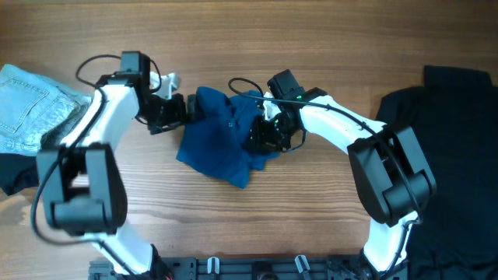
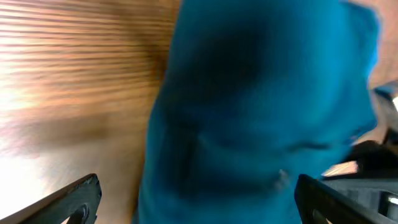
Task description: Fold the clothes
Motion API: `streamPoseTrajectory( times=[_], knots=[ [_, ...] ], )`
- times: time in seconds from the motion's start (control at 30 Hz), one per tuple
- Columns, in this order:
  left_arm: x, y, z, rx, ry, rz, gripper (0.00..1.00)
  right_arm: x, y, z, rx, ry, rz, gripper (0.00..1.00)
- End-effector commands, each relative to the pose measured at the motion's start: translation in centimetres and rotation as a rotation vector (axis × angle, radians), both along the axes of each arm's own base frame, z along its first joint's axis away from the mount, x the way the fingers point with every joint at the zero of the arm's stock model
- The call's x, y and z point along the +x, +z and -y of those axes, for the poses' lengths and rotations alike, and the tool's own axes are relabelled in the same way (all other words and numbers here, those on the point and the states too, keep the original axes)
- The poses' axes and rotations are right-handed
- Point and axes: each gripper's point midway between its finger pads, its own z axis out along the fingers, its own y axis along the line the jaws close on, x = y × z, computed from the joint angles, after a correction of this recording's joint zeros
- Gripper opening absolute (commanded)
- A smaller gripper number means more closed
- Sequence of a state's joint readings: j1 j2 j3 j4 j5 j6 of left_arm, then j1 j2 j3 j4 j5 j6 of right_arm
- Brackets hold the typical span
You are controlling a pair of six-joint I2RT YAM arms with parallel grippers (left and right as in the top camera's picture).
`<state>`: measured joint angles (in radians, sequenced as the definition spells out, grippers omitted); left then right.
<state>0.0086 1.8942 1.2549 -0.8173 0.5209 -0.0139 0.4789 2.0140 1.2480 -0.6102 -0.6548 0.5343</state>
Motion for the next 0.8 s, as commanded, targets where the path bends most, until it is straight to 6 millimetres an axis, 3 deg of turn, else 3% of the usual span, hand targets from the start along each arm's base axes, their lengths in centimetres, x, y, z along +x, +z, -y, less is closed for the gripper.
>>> streamPoseTrajectory(
  times=[0.0,0.07,0.2,0.3,0.37,0.43,0.53,0.63,0.77],
  knots=[
    [-0.2,-3.2,1.4,-0.091,-0.081,-0.038,0.98,0.4,-1.0,0.4,-0.033,-0.021,0.003,0.37],
    [-0.4,-4.9,1.6,-0.097,-0.083,-0.072,0.88,0.4,-1.0,0.3,-0.031,-0.021,0.006,0.36],
    [-0.4,-4.7,2.9,-0.147,-0.113,-0.061,0.61,0.4,-1.0,0.3,-0.031,-0.021,0.006,0.36],
    [-0.7,-4.1,4.2,-0.198,-0.148,-0.049,0.34,0.4,-1.0,0.3,-0.031,-0.02,0.007,0.36],
    [-0.8,-4.0,4.2,-0.198,-0.146,-0.053,0.07,0.3,-0.9,0.4,-0.033,-0.019,0.002,0.36],
    [-0.7,-3.6,3.6,-0.2,-0.116,-0.068,0.04,0.1,-0.6,0.5,-0.038,-0.011,-0.003,0.36],
    [0.0,-1.2,1.9,-0.2,-0.07,-0.049,0.04,0.4,2.0,1.4,-0.032,0.027,0.035,0.35],
    [1.6,2.2,-0.6,-0.195,-0.011,0.02,0.04,1.5,5.3,2.7,-0.016,0.017,0.104,0.36],
    [4.8,8.4,-6.3,-0.186,0.146,0.177,0.04,3.5,10.1,5.3,0.007,-0.065,0.232,0.4]
  ],
)
